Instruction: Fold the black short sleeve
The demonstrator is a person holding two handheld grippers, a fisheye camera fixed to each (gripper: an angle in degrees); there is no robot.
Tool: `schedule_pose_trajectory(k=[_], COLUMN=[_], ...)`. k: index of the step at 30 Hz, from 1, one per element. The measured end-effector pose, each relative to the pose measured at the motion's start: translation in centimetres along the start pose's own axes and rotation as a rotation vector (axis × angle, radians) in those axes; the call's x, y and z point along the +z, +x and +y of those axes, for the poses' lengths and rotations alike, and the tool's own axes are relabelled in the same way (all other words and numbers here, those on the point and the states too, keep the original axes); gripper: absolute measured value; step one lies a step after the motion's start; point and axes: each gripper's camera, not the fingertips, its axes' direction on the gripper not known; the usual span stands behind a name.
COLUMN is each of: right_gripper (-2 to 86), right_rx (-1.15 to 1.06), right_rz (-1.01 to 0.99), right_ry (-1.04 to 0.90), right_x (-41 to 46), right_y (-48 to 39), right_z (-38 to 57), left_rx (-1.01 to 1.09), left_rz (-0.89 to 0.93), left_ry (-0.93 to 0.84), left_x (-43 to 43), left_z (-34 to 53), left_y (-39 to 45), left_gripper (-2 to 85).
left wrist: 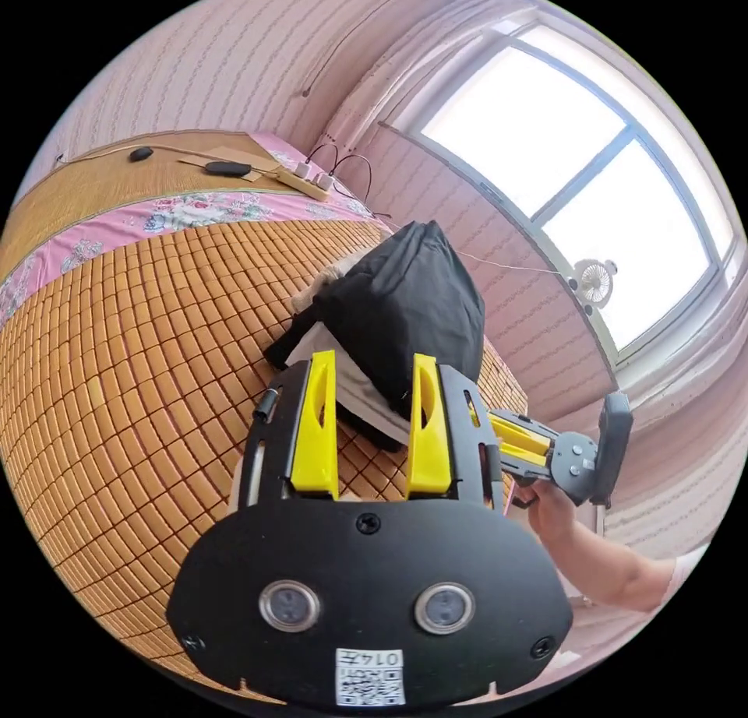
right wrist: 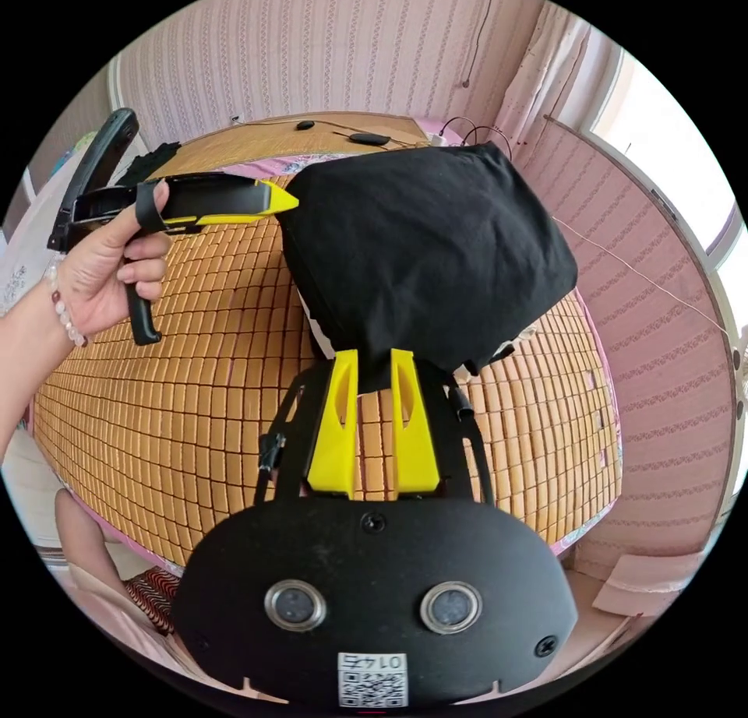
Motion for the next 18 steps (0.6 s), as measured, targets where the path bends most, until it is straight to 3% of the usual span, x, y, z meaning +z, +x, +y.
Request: schedule_pose_trajectory(k=[3, 7, 11, 16, 18], right_gripper=[2.4, 1.1, 0.5, -0.2, -0.4], right_rx=[-0.022, -0.031, -0.043, -0.200, -0.266], right_rz=[-0.060, -0.096, -0.336, -0.671, -0.749], right_ry=[0.016, 0.151, 0.317, 0.336, 0.326], right_x=[-0.3, -4.1, -10.4, -13.0, -13.2], right_y=[1.5, 3.1, 3.3, -2.5, -6.2], right_z=[0.2, 2.0, 4.2, 4.5, 3.6], left_rx=[-0.020, 0.030, 0.146, 0.098, 0.085], left_rz=[0.076, 0.124, 0.194, 0.144, 0.025], left_ry=[-0.100, -0.019, 0.127, 0.318, 0.390], left_x=[1.6, -1.8, -10.7, -24.9, -31.6], left_z=[-1.7, -1.3, 2.3, 9.4, 12.0], left_y=[0.0, 1.0, 2.8, 0.8, 0.6], left_gripper=[2.2, 0.1, -0.7, -1.0, -1.0])
